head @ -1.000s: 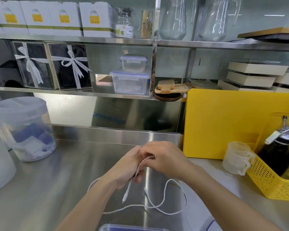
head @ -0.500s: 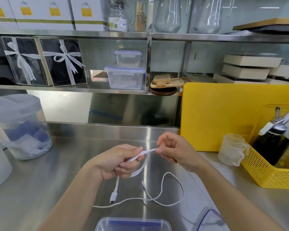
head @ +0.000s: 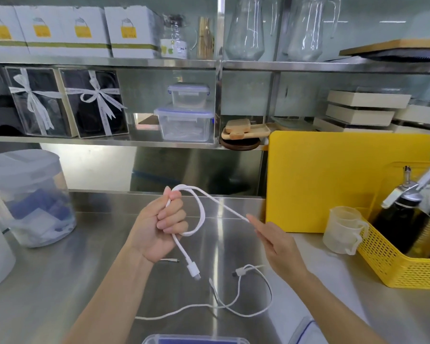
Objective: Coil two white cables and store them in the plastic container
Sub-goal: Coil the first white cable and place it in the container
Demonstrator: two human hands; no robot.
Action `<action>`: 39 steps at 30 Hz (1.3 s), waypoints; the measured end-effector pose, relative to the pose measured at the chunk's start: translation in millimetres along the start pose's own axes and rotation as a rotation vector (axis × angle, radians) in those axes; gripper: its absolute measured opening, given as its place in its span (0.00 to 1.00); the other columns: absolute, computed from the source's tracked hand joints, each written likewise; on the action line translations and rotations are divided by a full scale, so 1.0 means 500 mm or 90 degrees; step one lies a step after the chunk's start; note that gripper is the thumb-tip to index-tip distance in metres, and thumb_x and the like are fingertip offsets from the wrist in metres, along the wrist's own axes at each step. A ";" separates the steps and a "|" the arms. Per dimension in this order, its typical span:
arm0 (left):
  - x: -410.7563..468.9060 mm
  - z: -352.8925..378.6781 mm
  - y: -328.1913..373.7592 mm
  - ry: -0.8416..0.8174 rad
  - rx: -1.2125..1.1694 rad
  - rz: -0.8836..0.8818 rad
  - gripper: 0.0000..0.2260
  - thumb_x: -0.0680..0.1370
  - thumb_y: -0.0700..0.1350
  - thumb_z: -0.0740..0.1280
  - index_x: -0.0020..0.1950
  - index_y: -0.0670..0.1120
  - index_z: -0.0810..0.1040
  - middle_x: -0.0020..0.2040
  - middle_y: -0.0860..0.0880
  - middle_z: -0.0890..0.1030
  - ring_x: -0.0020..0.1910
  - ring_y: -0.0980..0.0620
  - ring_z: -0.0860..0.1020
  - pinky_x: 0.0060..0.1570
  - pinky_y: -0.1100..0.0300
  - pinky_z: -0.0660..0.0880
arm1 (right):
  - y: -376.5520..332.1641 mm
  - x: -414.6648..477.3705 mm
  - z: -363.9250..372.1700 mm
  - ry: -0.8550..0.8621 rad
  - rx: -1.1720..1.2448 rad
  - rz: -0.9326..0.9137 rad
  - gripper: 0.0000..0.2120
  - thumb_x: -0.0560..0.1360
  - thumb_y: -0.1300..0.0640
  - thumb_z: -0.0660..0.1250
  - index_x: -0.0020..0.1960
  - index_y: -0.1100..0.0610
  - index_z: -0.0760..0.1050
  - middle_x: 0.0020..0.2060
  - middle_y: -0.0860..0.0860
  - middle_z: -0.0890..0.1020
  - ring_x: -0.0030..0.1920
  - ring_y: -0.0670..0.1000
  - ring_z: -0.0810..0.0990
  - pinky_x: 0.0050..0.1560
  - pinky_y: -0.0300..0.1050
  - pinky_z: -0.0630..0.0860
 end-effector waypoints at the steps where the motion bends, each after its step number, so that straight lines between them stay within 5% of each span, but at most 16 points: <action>1: 0.000 -0.003 0.001 0.021 0.019 0.006 0.15 0.78 0.48 0.55 0.34 0.46 0.74 0.23 0.54 0.57 0.20 0.57 0.54 0.18 0.70 0.59 | -0.004 -0.007 0.008 -0.024 -0.107 -0.038 0.25 0.70 0.72 0.65 0.65 0.55 0.70 0.33 0.52 0.76 0.27 0.49 0.72 0.26 0.36 0.68; 3: 0.002 -0.010 -0.005 0.061 0.072 0.018 0.15 0.79 0.48 0.55 0.35 0.45 0.72 0.21 0.55 0.62 0.20 0.59 0.55 0.17 0.70 0.61 | -0.013 -0.012 0.058 -0.173 -0.267 -0.066 0.29 0.71 0.69 0.65 0.69 0.54 0.66 0.38 0.55 0.80 0.29 0.53 0.76 0.28 0.40 0.74; 5: 0.006 -0.023 -0.014 0.109 0.161 0.028 0.17 0.81 0.48 0.52 0.36 0.44 0.70 0.22 0.51 0.72 0.20 0.58 0.68 0.20 0.65 0.71 | -0.021 -0.019 0.111 -0.394 -0.322 -0.038 0.27 0.77 0.63 0.59 0.73 0.48 0.57 0.49 0.56 0.79 0.43 0.57 0.79 0.42 0.49 0.78; 7: 0.008 -0.036 -0.024 0.145 0.219 0.026 0.17 0.82 0.48 0.52 0.38 0.43 0.72 0.34 0.42 0.84 0.36 0.46 0.84 0.33 0.52 0.82 | -0.062 -0.024 0.134 -0.543 -0.301 -0.082 0.19 0.78 0.60 0.58 0.67 0.49 0.65 0.51 0.56 0.80 0.48 0.59 0.79 0.44 0.51 0.75; 8: 0.009 -0.041 -0.030 0.152 0.238 0.015 0.17 0.82 0.48 0.53 0.39 0.42 0.72 0.41 0.39 0.86 0.44 0.41 0.84 0.39 0.47 0.82 | -0.094 -0.017 0.133 -0.559 -0.283 -0.122 0.13 0.77 0.59 0.58 0.60 0.52 0.71 0.49 0.56 0.81 0.48 0.59 0.79 0.42 0.50 0.72; 11: 0.010 -0.054 -0.046 0.163 0.324 -0.041 0.15 0.82 0.48 0.53 0.42 0.42 0.71 0.47 0.40 0.86 0.50 0.41 0.83 0.41 0.45 0.82 | -0.183 0.007 0.099 -0.506 -0.213 -0.218 0.07 0.76 0.58 0.60 0.44 0.57 0.76 0.43 0.55 0.82 0.42 0.58 0.78 0.36 0.48 0.68; 15: -0.004 -0.045 -0.093 0.122 0.445 -0.127 0.15 0.81 0.50 0.55 0.40 0.42 0.72 0.34 0.47 0.84 0.31 0.47 0.82 0.29 0.54 0.80 | -0.248 0.050 0.055 -0.402 -0.131 -0.256 0.07 0.76 0.59 0.62 0.47 0.56 0.79 0.45 0.52 0.83 0.43 0.55 0.79 0.40 0.51 0.76; 19: -0.013 -0.023 -0.129 0.040 0.530 -0.186 0.20 0.82 0.49 0.52 0.43 0.47 0.82 0.37 0.45 0.84 0.25 0.49 0.79 0.23 0.61 0.75 | -0.223 0.091 0.025 -0.284 -0.061 -0.162 0.09 0.74 0.53 0.65 0.41 0.58 0.79 0.37 0.52 0.81 0.37 0.51 0.76 0.37 0.49 0.75; 22: -0.018 -0.030 -0.124 0.040 0.564 -0.175 0.17 0.82 0.47 0.52 0.40 0.43 0.73 0.27 0.42 0.80 0.15 0.54 0.61 0.20 0.65 0.61 | -0.158 0.116 0.010 -0.236 -0.029 -0.029 0.13 0.71 0.49 0.69 0.35 0.58 0.75 0.30 0.49 0.74 0.31 0.47 0.69 0.32 0.44 0.68; 26: -0.019 -0.042 -0.115 0.055 0.474 -0.161 0.18 0.82 0.50 0.52 0.37 0.44 0.73 0.18 0.51 0.63 0.17 0.56 0.55 0.20 0.67 0.57 | -0.073 0.126 0.013 -0.268 0.082 0.146 0.10 0.71 0.50 0.70 0.37 0.57 0.79 0.31 0.53 0.79 0.32 0.51 0.74 0.34 0.49 0.71; 30: -0.020 -0.043 -0.114 0.063 0.382 -0.169 0.18 0.78 0.54 0.57 0.31 0.48 0.71 0.18 0.54 0.59 0.16 0.57 0.54 0.19 0.69 0.57 | -0.059 0.088 0.052 -0.284 0.136 0.201 0.08 0.76 0.53 0.64 0.49 0.52 0.81 0.29 0.37 0.76 0.32 0.40 0.74 0.33 0.30 0.67; 33: -0.024 -0.052 -0.106 0.076 0.275 -0.155 0.16 0.74 0.54 0.60 0.29 0.47 0.70 0.16 0.55 0.60 0.15 0.58 0.54 0.18 0.70 0.57 | -0.074 0.052 0.072 -0.275 0.333 0.258 0.12 0.78 0.54 0.59 0.56 0.43 0.78 0.31 0.30 0.79 0.33 0.35 0.76 0.30 0.24 0.69; 37: -0.024 -0.062 -0.098 0.120 0.129 -0.092 0.16 0.73 0.53 0.60 0.27 0.47 0.70 0.17 0.54 0.54 0.17 0.55 0.49 0.16 0.69 0.55 | -0.103 0.025 0.100 -0.288 0.540 0.326 0.13 0.79 0.48 0.55 0.54 0.37 0.76 0.35 0.41 0.82 0.24 0.42 0.70 0.23 0.32 0.65; 39: -0.022 -0.067 -0.099 0.142 0.088 -0.047 0.16 0.72 0.52 0.60 0.26 0.47 0.70 0.20 0.52 0.51 0.18 0.54 0.48 0.16 0.68 0.54 | -0.111 0.019 0.114 -0.263 0.599 0.365 0.13 0.79 0.48 0.56 0.48 0.40 0.79 0.28 0.44 0.79 0.23 0.43 0.66 0.22 0.34 0.63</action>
Point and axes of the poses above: each hand's wrist, its own x-axis towards the middle knuckle, its own z-axis out of the palm, y = z × x, the point moved 8 cm from there along x, towards the middle knuckle
